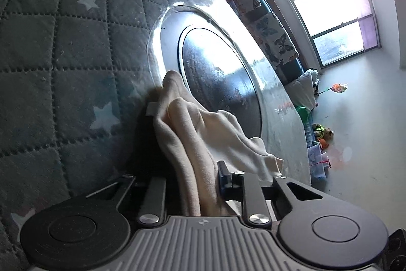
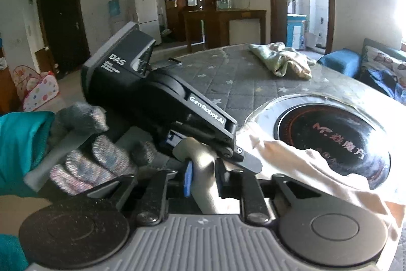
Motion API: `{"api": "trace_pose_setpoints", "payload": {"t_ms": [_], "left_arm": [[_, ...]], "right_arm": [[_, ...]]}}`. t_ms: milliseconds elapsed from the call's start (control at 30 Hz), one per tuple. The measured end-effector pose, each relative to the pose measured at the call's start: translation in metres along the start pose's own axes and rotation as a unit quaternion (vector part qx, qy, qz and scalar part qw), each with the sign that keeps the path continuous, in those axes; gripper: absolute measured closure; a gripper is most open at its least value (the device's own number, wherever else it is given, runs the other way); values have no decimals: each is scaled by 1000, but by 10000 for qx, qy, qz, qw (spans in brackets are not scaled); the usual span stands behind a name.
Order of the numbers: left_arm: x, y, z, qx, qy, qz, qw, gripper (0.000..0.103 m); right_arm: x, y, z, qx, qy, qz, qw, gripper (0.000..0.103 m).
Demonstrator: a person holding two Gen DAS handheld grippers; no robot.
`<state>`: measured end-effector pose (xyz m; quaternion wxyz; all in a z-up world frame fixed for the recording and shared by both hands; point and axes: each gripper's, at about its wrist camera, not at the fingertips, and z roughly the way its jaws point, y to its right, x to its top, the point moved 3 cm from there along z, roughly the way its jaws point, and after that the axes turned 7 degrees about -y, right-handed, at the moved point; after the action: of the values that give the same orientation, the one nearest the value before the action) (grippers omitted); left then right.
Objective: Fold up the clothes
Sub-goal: 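Grasp the folded shirt edge with the left gripper while the right gripper grasps the other edge, then lift the folded shirt with both grippers and carry it across the mattress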
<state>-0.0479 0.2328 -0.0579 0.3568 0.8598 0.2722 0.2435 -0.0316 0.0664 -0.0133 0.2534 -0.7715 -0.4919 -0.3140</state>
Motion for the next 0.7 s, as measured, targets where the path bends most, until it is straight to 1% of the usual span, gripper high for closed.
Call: {"api": "trace_pose_setpoints", "payload": {"t_ms": [100, 133, 167, 300, 433, 500, 533, 600, 700], "left_arm": [[0, 0, 0, 29, 1, 16, 10000, 81], [0, 0, 0, 39, 2, 22, 10000, 81], [0, 0, 0, 49, 2, 27, 10000, 81], [0, -2, 1, 78, 10, 57, 10000, 81], [0, -3, 1, 109, 17, 79, 9999, 81], [0, -2, 1, 143, 27, 106, 9998, 81], [0, -2, 1, 159, 35, 114, 9998, 81], [0, -1, 0, 191, 50, 124, 9997, 81], [0, 1, 0, 239, 71, 148, 9996, 81]], "right_arm": [[-4, 8, -11, -122, 44, 109, 9999, 73], [-7, 13, -15, -211, 61, 190, 9996, 66], [-9, 18, -19, -288, 75, 261, 9992, 63], [-28, 57, -40, -904, 28, 784, 9928, 62], [-49, 101, -53, -1507, -98, 1291, 9801, 57], [-60, 125, -59, -1710, -168, 1640, 9714, 55], [-65, 135, -59, -1741, -181, 1805, 9679, 53], [-72, 152, -58, -1754, -193, 2106, 9615, 52], [-82, 167, -53, -1691, -146, 2382, 9563, 49]]}}
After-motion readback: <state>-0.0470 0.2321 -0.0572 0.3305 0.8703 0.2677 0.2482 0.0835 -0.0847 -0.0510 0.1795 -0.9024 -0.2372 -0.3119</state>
